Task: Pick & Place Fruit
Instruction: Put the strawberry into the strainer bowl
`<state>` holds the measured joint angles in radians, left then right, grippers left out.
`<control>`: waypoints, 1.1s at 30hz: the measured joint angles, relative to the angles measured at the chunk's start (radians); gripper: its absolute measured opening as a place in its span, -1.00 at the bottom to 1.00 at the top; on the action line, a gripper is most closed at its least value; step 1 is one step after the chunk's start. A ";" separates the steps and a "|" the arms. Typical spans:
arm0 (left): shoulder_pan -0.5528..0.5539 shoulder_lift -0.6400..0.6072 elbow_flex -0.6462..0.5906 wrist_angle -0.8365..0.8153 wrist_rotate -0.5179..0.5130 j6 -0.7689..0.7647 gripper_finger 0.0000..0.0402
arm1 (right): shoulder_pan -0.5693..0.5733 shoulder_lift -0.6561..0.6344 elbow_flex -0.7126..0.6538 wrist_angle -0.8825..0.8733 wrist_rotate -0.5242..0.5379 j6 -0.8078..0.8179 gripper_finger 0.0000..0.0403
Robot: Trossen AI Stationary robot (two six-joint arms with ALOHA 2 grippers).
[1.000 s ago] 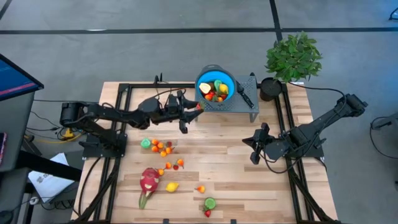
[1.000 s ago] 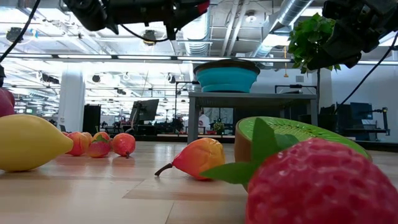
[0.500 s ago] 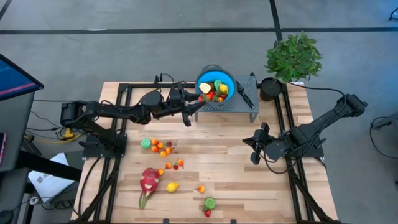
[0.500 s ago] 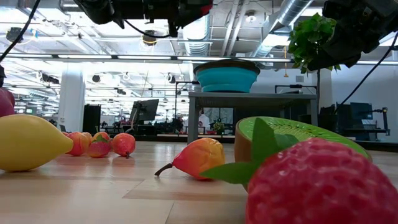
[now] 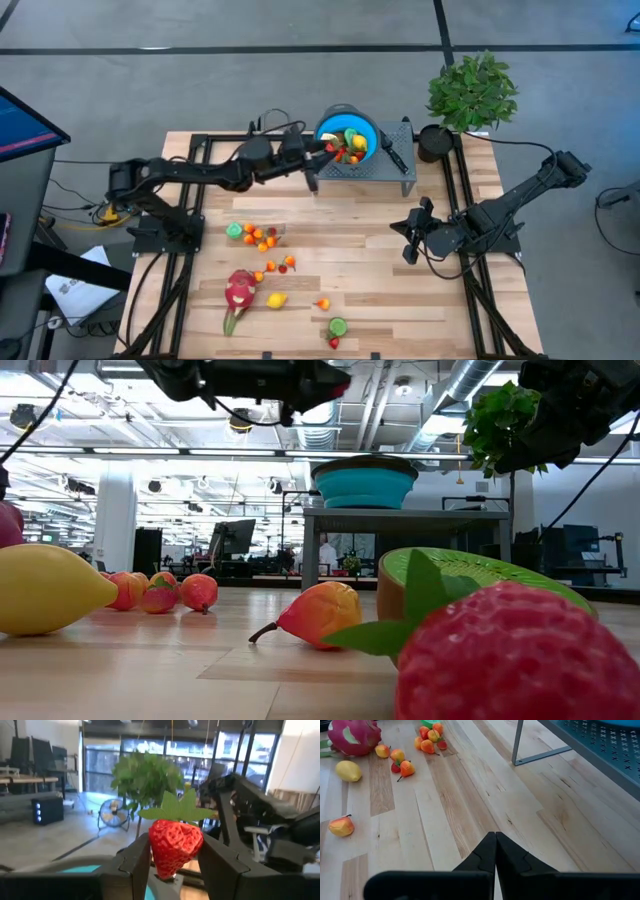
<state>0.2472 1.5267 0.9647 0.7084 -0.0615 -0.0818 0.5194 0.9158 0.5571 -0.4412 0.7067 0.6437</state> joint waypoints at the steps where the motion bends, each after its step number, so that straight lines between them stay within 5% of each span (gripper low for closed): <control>1: 0.005 0.023 0.023 -0.020 0.004 0.003 -0.30 | 0.000 0.000 0.000 0.000 0.000 0.000 -1.00; 11: 0.075 0.121 0.197 -0.252 -0.009 0.007 -0.30 | 0.011 0.000 0.000 0.000 0.000 0.001 -1.00; 23: 0.097 0.140 0.206 -0.391 -0.026 -0.004 -0.28 | 0.010 0.000 0.000 -0.011 0.000 0.001 -1.00; 33: 0.097 0.139 0.206 -0.392 -0.025 -0.005 0.07 | 0.010 0.000 0.000 -0.012 0.000 0.003 -1.00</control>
<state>0.3439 1.6661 1.1706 0.3168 -0.0868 -0.0864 0.5297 0.9160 0.5573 -0.4528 0.7067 0.6468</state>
